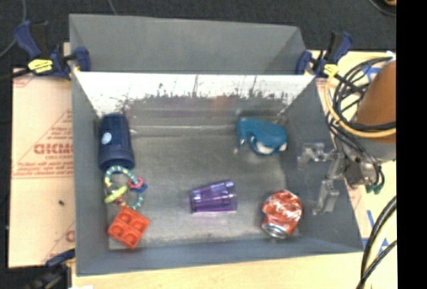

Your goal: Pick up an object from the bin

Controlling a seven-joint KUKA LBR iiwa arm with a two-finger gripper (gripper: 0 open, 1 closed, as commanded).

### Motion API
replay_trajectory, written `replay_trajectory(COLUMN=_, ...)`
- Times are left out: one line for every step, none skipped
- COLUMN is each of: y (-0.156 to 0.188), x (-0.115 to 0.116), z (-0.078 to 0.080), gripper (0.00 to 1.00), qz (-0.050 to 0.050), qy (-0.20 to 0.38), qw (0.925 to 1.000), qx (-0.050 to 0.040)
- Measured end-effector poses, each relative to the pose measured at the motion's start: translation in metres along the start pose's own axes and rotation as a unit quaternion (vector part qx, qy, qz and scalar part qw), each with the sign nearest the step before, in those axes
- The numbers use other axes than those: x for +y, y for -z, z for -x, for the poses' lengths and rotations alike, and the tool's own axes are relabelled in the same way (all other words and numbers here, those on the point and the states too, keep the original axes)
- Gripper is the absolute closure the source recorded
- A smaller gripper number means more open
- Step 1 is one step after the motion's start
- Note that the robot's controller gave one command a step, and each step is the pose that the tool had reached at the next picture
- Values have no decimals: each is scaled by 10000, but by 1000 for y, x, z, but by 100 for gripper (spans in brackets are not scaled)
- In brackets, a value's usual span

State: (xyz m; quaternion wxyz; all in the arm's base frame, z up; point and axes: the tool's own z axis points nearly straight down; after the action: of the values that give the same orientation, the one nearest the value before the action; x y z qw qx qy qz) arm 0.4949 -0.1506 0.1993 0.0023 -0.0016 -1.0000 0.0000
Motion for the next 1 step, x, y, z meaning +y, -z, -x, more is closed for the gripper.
replay_trajectory(y=4, x=1, z=2, gripper=0, qz=-9, qy=23, qw=10000, qx=-42)
